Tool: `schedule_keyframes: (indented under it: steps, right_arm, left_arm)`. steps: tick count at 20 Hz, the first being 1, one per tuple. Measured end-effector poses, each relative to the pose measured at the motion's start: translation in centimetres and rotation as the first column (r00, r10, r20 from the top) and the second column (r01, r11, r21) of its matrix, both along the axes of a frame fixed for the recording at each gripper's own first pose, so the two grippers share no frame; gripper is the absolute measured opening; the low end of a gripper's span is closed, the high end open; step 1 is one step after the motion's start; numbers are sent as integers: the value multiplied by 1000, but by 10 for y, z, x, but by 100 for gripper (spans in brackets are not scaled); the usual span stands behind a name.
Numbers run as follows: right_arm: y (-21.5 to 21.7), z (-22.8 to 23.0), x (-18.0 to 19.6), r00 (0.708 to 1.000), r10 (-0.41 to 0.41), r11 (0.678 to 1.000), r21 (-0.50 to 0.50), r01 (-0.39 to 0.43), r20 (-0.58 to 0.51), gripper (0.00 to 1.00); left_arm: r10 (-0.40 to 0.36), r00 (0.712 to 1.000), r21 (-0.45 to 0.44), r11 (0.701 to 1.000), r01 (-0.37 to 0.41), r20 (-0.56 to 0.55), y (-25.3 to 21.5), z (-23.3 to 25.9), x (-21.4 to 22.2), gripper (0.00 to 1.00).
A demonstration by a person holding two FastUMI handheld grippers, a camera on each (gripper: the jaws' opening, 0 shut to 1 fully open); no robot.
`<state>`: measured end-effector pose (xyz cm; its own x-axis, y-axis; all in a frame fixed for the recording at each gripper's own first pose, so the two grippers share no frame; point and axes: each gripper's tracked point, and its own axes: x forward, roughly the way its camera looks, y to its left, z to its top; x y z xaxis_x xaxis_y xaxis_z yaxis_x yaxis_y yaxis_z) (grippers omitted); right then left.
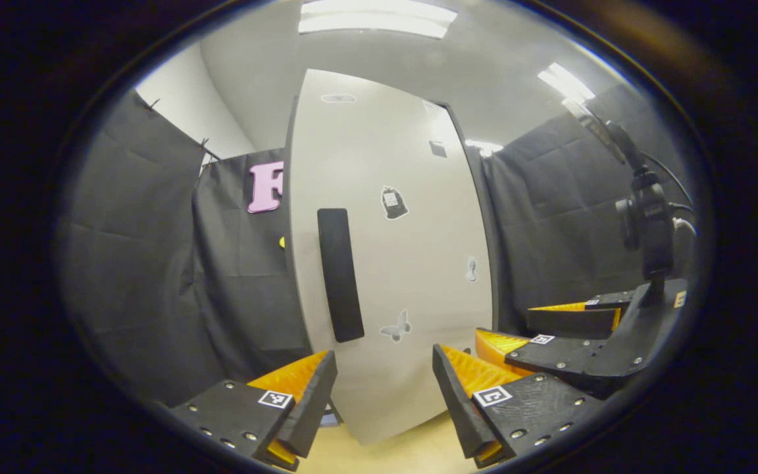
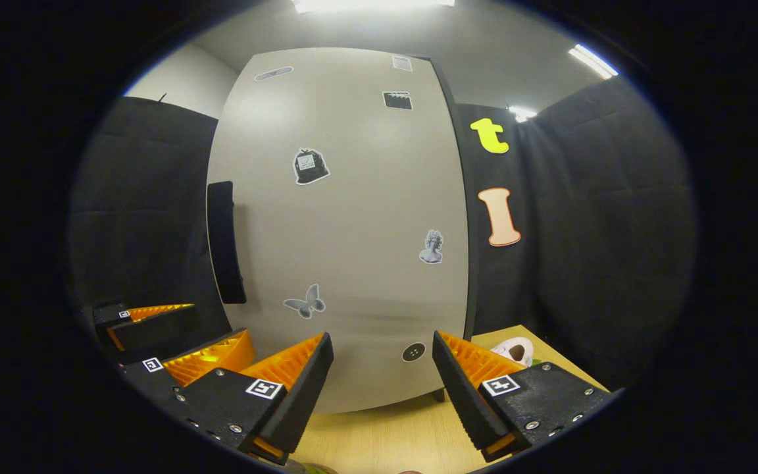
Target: Open the cabinet door with the right hand, grasp the bottle in the cabinet with the left hand and place it on the coaster, then close the cabinet door with the right hand.
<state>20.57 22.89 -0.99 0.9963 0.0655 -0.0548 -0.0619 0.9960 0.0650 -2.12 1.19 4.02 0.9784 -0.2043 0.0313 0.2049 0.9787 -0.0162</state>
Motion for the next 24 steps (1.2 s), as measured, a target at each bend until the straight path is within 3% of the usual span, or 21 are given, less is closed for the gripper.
schedule_keyframes:
  steps: [2,5,6,8,10,12,14,15,16,18,19,20,21,24]
  right_arm:
    - [2,2,-3,1000,-1,1000,-19,1,17,94]
    - [5,8,-10,999,11,999,-40,-10,43,94]
    - [5,9,-11,999,11,999,-45,-9,52,94]
    - [5,13,-10,998,7,999,-41,-5,63,94]
    - [1,18,-10,997,-2,999,-35,4,74,94]
    - [-3,24,-9,995,-15,999,-31,18,94,94]
    - [-5,24,-7,995,-24,999,-34,27,96,94]
    - [-5,24,-7,996,-23,999,-35,26,92,94]
    - [-7,22,-6,996,-25,999,-37,28,88,94]
    - [-7,22,-4,996,-29,999,-41,32,86,94]
    - [-7,21,-4,996,-28,999,-39,32,83,94]
    - [-6,23,-4,996,-25,999,-38,29,84,94]
    - [-6,22,-2,996,-25,999,-41,29,85,94]
    - [-7,23,-1,996,-23,999,-43,27,86,94]
  left_arm:
    - [37,999,1,999,-37,-6,10,-2,3,84]
    - [84,996,-37,996,-84,-3,19,-5,11,88]
    - [99,995,-43,994,-99,8,22,-2,13,80]
    - [128,991,-31,991,-127,32,27,6,14,84]
    - [137,989,-28,990,-136,54,26,12,15,88]
    - [140,988,-49,989,-137,63,22,14,17,84]
    - [159,985,-57,986,-156,62,26,14,19,88]
    - [168,984,-59,985,-165,65,28,15,19,84]
    - [177,982,-59,983,-173,68,29,15,21,88]
    - [170,984,-65,984,-166,61,25,13,24,84]
    - [170,984,-68,984,-166,59,26,12,25,88]
    - [171,984,-67,984,-167,58,26,11,26,84]
    - [172,983,-68,983,-168,63,28,13,26,88]
    - [173,983,-75,983,-169,56,26,10,30,84]
